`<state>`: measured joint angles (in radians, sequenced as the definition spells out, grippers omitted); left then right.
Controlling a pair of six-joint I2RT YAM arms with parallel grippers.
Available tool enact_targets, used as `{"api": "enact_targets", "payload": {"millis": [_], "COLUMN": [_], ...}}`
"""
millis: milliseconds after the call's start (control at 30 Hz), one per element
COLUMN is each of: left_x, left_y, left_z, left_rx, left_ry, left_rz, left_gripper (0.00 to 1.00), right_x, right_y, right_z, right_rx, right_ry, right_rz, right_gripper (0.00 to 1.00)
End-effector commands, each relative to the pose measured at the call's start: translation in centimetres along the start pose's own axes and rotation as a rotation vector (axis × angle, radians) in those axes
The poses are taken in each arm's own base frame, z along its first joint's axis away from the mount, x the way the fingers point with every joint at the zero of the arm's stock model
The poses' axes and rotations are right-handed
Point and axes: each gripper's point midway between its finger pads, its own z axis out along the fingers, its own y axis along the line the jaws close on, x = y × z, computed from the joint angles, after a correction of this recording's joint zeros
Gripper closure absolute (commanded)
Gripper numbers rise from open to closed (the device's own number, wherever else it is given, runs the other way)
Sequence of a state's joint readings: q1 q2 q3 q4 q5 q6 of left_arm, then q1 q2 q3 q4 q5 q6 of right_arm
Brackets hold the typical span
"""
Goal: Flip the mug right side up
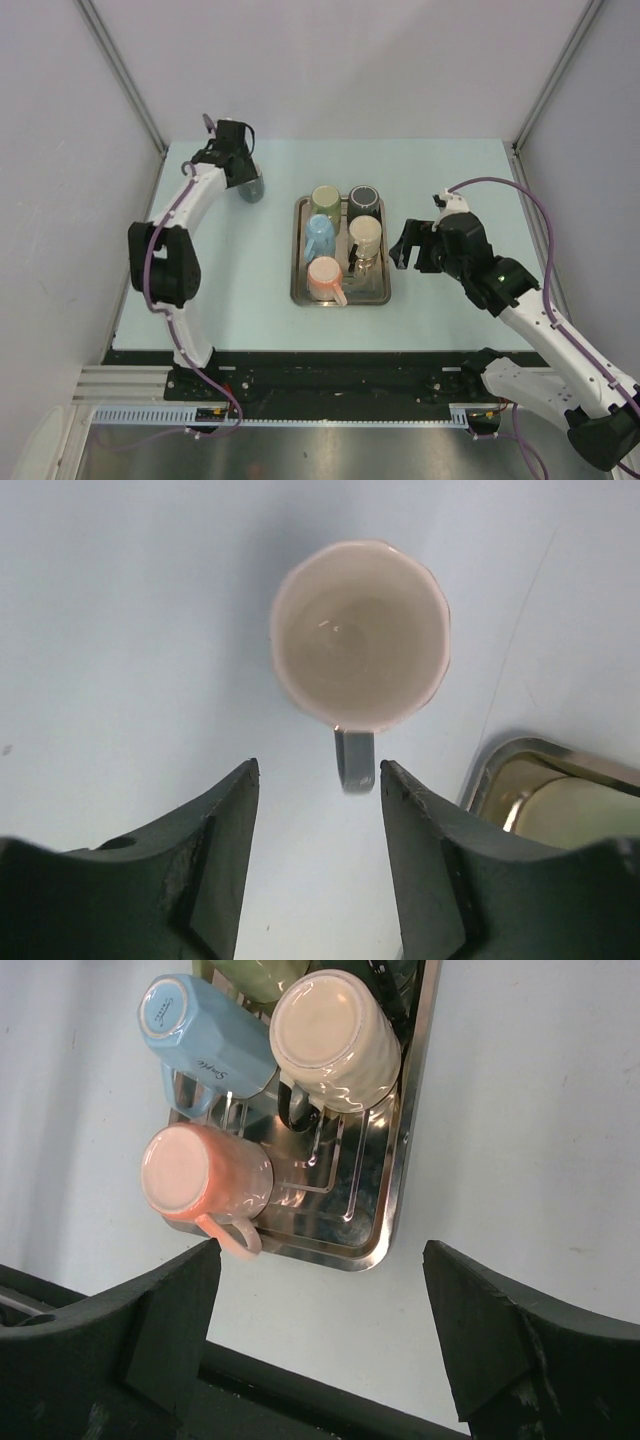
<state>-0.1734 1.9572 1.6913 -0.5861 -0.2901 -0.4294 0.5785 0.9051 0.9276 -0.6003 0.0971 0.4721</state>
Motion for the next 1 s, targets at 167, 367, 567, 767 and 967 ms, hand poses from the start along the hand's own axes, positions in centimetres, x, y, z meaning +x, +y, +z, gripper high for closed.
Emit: {"api": "enact_targets", "payload": {"millis": [167,367,567,767,967], "left_x": [-3.7,1.2,10.4,13.4,17.3], "left_y": [3.8,-0.3,-3.7,-2.7,-1.6], "left_z": [-14.5,-21.0,-22.9,-26.3,-26.5], "left_rx": [0.056,0.186,0.484,0.671,0.746], "left_ry": [-0.294,-0.412,-0.196,-0.221,-0.173], "left_rz": [-0.149,-0.137,-0.180,-0.219,-0.199], "left_gripper": [0.36,0.00,0.00,0.00,0.00], "right_x": [-0.2,0.4,2.7,7.5,10.8], "right_y": [0.1,1.7,7.6,9.5,10.9], "right_z": [0.0,0.4,-0.1,2.4,5.6], "right_rx": [-0.017,-0.018,-0.117,-0.204,-0.234], "right_ry": [-0.029,-0.041,-0.094,0.086,0.189], "right_rz": [-0.025,-0.119,-0.342,-0.441,-0.463], "right_gripper": [0.08,0.08,0.10,0.08,0.14]}}
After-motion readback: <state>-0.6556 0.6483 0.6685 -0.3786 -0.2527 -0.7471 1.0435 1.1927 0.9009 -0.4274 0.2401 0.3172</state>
